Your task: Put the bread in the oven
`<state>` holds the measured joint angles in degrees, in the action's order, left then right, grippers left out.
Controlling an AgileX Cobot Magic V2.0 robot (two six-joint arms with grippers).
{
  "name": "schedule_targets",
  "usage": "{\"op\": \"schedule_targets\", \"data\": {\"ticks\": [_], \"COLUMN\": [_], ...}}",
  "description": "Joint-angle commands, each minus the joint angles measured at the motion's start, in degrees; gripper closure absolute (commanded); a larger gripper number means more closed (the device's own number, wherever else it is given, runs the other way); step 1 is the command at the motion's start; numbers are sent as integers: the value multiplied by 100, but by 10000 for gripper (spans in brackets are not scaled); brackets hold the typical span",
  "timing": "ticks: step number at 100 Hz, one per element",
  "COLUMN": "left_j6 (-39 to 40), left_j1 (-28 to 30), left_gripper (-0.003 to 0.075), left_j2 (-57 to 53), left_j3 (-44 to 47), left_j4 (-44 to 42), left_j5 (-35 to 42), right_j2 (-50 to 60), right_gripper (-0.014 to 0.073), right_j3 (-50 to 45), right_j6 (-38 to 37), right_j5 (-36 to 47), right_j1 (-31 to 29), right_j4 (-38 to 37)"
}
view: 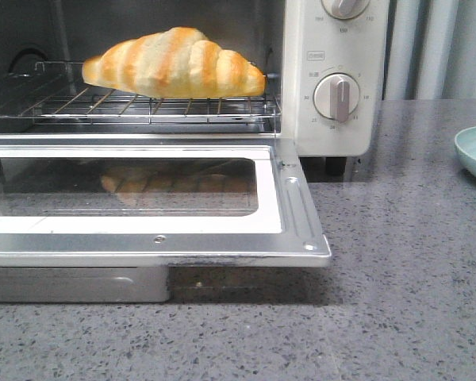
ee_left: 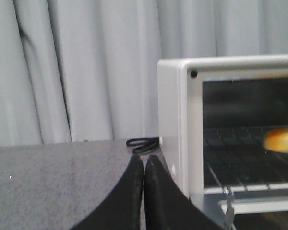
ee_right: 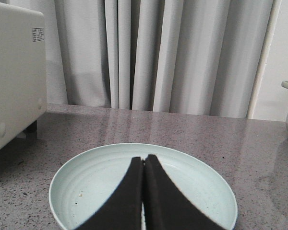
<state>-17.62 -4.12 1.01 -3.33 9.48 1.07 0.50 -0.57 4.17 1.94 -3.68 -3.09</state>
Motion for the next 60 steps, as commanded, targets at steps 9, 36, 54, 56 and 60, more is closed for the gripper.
{"op": "schedule_targets", "data": {"ticks": [9, 36, 54, 56, 60], "left_j6": [41, 41, 41, 41, 41], "left_j1": [261, 287, 287, 287, 287], "left_gripper": [741, 741, 741, 741, 741], "left_j2": [-181, -297, -297, -297, -297], "left_j3": [298, 465, 465, 465, 465], "left_j4": [-109, -101, -111, -111, -125], "left_j5": [53, -801, -1726, -1818, -1819], "right_j2": [123, 123, 123, 123, 123], "right_gripper": [670, 669, 669, 670, 669], "right_j3": [-69, -69, -69, -69, -69], "right_j6": [35, 35, 35, 35, 35], "right_j5": [492, 492, 492, 492, 492], "right_j1": [11, 11, 11, 11, 11], "right_j4": [-24, -24, -24, -24, -24]}}
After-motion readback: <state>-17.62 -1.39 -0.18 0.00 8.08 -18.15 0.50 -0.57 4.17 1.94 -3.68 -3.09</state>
